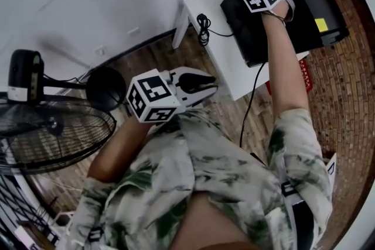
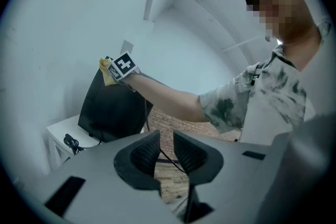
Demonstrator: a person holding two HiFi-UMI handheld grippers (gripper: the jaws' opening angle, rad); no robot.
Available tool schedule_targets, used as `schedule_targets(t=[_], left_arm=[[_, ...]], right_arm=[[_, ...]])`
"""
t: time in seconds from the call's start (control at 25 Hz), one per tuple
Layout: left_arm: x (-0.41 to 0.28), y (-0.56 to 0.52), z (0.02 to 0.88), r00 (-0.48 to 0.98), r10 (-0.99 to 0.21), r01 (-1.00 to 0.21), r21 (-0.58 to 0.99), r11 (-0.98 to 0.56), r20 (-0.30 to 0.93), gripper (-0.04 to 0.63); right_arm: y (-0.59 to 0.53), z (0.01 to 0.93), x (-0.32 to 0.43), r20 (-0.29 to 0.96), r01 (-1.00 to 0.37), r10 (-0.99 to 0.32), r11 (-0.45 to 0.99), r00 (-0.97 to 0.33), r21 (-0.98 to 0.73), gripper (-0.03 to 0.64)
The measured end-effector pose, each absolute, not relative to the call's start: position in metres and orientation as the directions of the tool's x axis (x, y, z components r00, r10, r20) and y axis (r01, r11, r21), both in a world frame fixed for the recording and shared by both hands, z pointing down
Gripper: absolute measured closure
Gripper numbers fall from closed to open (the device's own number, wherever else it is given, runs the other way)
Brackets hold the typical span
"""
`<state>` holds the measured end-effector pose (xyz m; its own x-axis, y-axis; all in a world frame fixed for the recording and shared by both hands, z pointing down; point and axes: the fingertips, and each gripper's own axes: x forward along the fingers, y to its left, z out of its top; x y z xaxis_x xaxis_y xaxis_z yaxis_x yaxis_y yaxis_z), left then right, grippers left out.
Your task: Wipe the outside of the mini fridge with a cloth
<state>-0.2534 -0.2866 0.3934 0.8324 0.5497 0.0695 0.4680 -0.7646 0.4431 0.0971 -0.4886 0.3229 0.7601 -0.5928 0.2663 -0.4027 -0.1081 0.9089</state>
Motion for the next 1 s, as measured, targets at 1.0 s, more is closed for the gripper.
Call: schedule_targets(t=[1.0], left_arm=[[-0.254,-0.311,0.423,0.904,0.416,0.306,0.524,-0.795,0.103,0.525]], right_arm=[[-0.508,0.518,0.117,0.529,-0.519,-0.437,0.154,0.727,0.841,0.517]])
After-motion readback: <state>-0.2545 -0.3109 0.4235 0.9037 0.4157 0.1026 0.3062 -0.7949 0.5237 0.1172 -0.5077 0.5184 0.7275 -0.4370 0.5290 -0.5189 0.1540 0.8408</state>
